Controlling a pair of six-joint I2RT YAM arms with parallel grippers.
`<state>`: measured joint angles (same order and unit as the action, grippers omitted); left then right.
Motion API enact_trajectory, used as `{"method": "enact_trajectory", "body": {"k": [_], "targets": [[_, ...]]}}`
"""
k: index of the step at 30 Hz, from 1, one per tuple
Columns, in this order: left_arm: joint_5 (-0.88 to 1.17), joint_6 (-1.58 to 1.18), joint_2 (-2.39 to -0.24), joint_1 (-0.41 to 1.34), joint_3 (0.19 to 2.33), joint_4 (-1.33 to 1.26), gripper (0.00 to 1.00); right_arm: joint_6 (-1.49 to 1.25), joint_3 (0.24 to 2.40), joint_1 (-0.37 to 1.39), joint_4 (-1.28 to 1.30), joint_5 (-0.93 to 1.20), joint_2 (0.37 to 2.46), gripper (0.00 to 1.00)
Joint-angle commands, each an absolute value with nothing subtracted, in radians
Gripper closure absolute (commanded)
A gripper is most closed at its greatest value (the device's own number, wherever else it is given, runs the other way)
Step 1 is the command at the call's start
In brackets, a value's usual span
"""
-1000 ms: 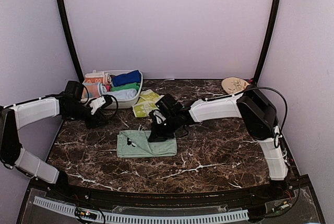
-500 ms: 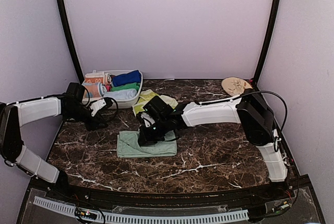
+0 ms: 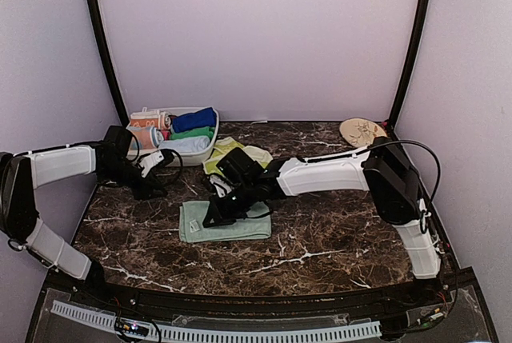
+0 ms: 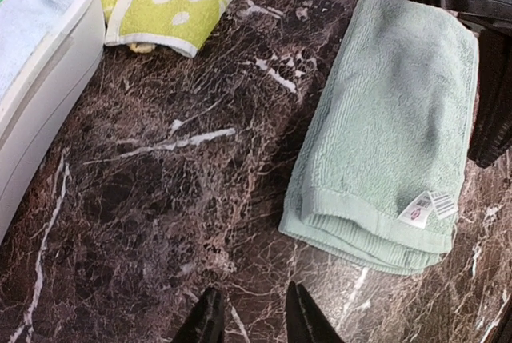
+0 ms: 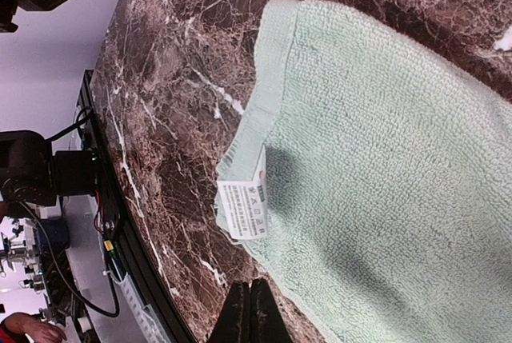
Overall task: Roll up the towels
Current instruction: Smooth out the towel at the center of the board, then rotate the towel at the center of the board.
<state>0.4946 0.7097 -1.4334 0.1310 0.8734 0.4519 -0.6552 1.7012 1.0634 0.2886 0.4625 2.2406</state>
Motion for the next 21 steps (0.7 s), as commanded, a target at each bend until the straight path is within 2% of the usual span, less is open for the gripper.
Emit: {"method": "enact_trajectory", "body": {"k": [1, 8, 12, 16, 21], "targets": [[0.602, 0.674, -1.441, 0.152, 0.918, 0.496, 0.72, -0.678, 1.656, 0.99, 0.203, 0.53, 2.184, 1.0], [0.58, 0.642, -1.488, 0.35, 0.904, 0.445, 0.73, -0.691, 1.457, 0.846, 0.129, 0.558, 2.136, 1.0], [0.536, 0.629, -1.549, 0.405, 0.868, 0.395, 0.76, -0.683, 1.366, 0.792, 0.123, 0.515, 2.12, 1.0], [0.355, 0.612, -1.631, 0.409, 0.85, 0.331, 0.82, -0.682, 1.31, 0.782, 0.113, 0.497, 2.112, 1.0], [0.209, 0.61, -1.676, 0.408, 0.832, 0.261, 0.84, -0.696, 1.256, 0.788, 0.094, 0.497, 2.099, 1.0]]}}
